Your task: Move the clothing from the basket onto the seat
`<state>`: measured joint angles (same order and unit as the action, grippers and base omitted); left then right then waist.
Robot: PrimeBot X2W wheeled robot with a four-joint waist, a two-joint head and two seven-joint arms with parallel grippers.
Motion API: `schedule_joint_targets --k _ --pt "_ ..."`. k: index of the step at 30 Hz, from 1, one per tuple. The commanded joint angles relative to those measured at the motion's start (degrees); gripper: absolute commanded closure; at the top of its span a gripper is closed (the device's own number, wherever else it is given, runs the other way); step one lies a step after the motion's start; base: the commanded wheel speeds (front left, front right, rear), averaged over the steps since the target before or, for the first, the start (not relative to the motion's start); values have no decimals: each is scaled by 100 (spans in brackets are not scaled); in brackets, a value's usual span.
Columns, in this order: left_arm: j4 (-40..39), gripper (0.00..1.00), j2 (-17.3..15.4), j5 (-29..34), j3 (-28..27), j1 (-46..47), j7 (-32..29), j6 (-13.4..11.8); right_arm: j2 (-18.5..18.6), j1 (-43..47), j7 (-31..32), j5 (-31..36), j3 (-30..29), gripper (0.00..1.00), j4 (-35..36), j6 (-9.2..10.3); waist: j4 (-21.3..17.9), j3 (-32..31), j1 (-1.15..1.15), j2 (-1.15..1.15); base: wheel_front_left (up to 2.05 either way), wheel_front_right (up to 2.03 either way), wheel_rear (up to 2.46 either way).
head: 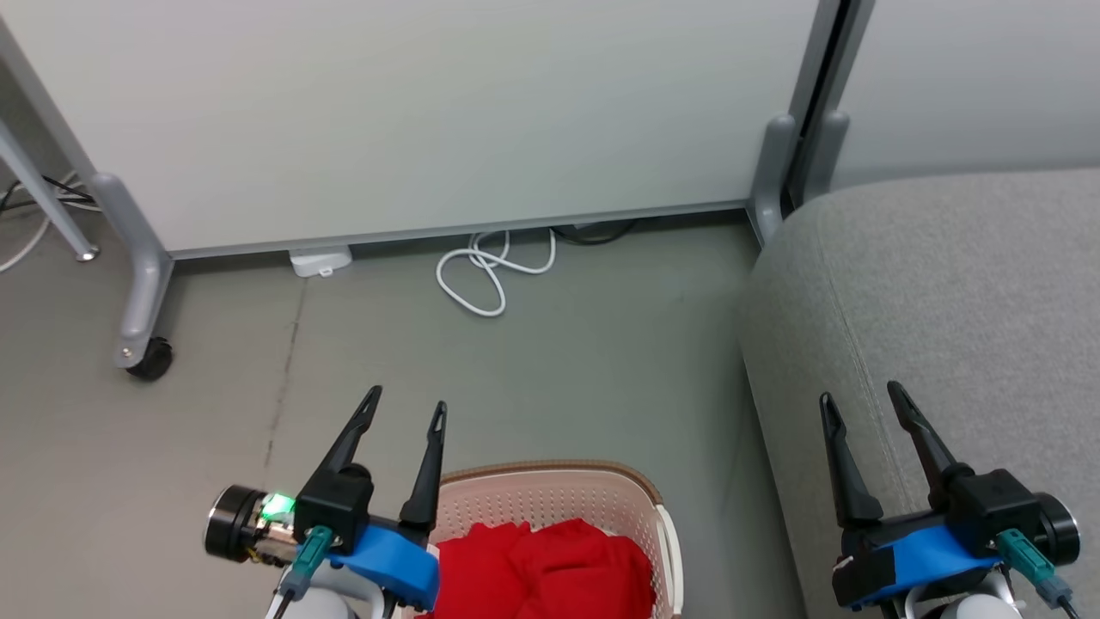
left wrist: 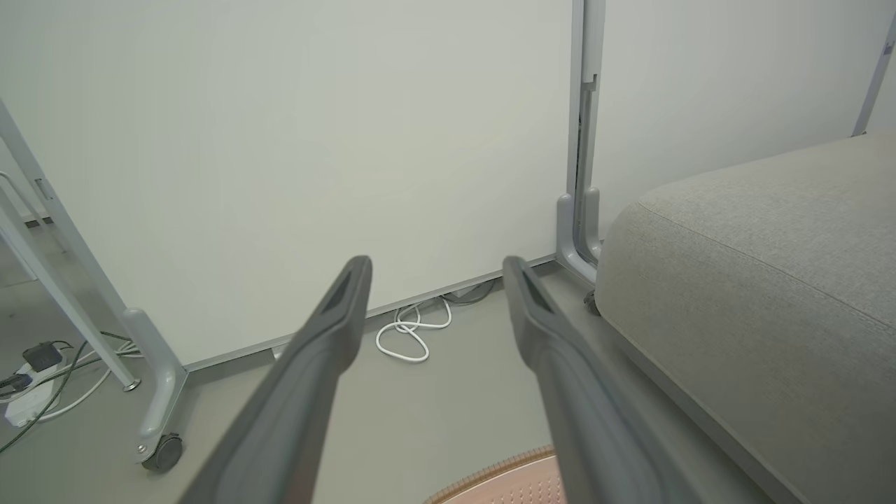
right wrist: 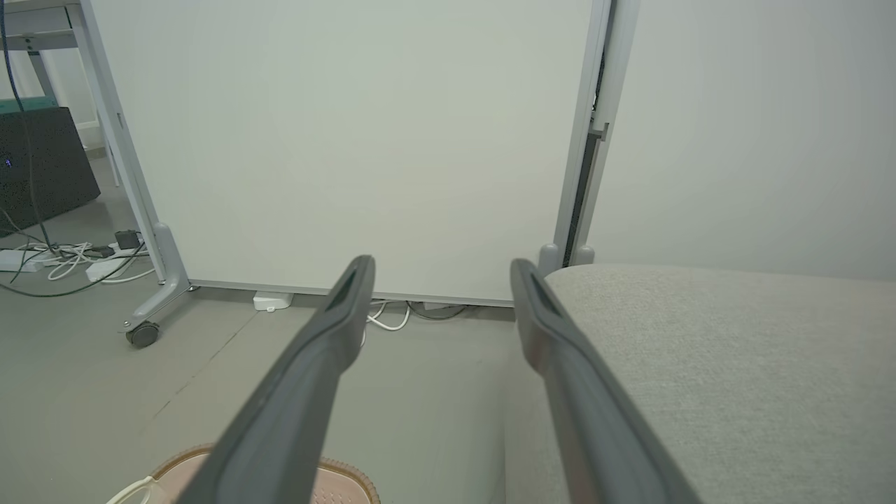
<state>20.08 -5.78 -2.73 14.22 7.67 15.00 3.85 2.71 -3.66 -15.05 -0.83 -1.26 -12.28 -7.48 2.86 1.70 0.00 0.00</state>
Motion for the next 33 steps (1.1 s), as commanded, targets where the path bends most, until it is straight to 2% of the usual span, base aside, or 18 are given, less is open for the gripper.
schedule_joint_targets --k 1,9,18,33 --pt "99 0 -20 46 79 188 28 56 31 -95 -19 40 -2 0 70 -3 -59 83 0 0 0 0 0" --pt "908 0 -92 176 459 984 28 253 29 -376 -19 40 59 0 400 -3 -509 817 0 0 0 0 0" --pt "2020 0 -195 287 1095 1882 28 358 28 -795 -19 3 182 0 684 -3 -904 1685 0 0 0 0 0" --pt "4304 0 -321 84 2848 3202 -71 359 26 -1391 -19 47 357 0 1155 -2 -1298 3047 0 0 0 0 0"
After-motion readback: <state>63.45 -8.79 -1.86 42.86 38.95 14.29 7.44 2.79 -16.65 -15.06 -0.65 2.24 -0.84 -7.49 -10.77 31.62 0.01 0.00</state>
